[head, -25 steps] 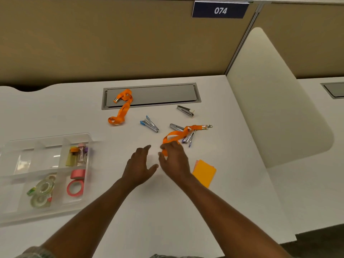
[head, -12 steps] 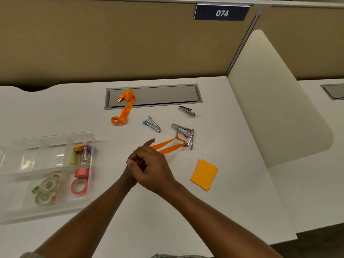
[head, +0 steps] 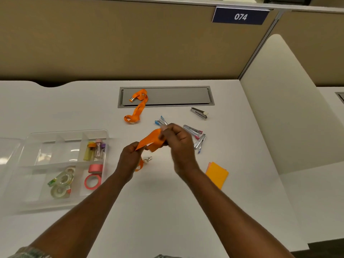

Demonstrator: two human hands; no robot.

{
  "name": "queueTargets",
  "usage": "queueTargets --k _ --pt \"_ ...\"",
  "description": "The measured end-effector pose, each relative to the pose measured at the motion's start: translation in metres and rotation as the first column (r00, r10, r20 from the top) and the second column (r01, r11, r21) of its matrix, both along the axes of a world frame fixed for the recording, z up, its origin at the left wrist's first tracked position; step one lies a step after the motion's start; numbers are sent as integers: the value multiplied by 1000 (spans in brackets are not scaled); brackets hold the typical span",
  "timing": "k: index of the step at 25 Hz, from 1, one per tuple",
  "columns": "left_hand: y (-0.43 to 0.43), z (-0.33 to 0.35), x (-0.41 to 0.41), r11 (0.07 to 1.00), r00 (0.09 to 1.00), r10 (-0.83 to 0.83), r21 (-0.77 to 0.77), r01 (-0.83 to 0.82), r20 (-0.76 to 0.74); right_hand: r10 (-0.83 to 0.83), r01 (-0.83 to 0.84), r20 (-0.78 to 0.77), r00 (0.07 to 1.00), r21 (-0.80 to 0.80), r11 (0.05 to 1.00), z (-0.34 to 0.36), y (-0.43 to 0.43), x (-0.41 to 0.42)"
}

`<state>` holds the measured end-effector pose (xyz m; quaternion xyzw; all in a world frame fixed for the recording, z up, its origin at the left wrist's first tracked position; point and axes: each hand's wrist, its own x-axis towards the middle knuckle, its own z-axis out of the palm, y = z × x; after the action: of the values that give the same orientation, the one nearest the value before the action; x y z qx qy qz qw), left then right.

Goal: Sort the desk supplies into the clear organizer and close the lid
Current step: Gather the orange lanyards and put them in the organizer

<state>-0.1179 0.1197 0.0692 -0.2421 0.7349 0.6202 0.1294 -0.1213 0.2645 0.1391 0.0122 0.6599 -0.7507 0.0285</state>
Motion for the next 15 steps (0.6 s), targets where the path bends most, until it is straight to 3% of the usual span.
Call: queueTargets --k 3,5,8,12,15 --pt "-24 -13 1 991 990 134 -26 -133 36 -64 37 214 975 129 991 -34 20 -34" --pt "-35 -15 3 984 983 176 -30 -175 49 -26 -94 271 962 420 903 -70 29 -49" --pt "-43 -16 7 985 983 175 -13 -175 58 86 -212 201 976 784 583 -109 22 -63" --pt "-51 -10 12 980 977 200 -6 -200 77 341 -255 135 930 905 339 -128 -22 -95" --pt "-54 -5 19 973 969 226 28 -230 99 498 -283 232 836 959 27 -131 -67 -128"
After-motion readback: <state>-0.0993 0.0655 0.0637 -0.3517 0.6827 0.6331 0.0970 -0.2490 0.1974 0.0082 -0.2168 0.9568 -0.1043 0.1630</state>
